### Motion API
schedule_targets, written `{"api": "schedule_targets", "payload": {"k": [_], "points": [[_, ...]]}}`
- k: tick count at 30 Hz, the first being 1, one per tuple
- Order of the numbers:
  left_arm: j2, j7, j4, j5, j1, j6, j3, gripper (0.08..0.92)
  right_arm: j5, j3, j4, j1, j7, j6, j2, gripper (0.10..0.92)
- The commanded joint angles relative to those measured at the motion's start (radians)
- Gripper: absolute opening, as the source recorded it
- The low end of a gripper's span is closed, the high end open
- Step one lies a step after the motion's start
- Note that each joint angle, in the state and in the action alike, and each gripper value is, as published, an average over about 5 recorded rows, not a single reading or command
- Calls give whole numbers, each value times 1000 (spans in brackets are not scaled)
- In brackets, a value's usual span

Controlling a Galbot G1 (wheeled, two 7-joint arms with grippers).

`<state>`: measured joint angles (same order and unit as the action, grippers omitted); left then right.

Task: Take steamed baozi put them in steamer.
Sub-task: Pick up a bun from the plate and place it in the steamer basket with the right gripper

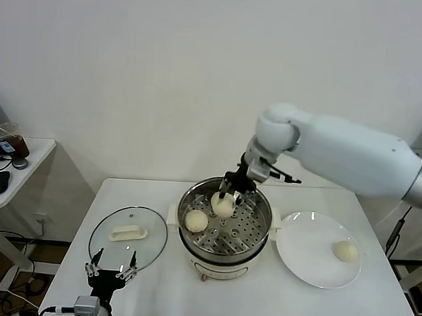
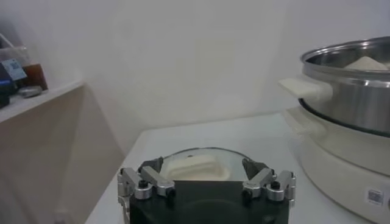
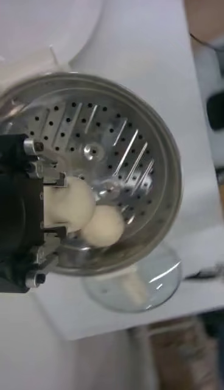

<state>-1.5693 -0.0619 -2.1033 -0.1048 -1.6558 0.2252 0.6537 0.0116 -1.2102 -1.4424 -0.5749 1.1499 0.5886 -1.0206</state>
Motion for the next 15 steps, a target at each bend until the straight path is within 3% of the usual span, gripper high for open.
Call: {"api": "schedule_targets", "payload": {"k": [1,15], "points": [[-2,0,0,1,1,0,-3,823,-143,-75,-48,15,-31,200,-51,418],[3,-4,11,6,11,1,-3,823,-159,-103,-32,60,-56,186,-84,424]]}}
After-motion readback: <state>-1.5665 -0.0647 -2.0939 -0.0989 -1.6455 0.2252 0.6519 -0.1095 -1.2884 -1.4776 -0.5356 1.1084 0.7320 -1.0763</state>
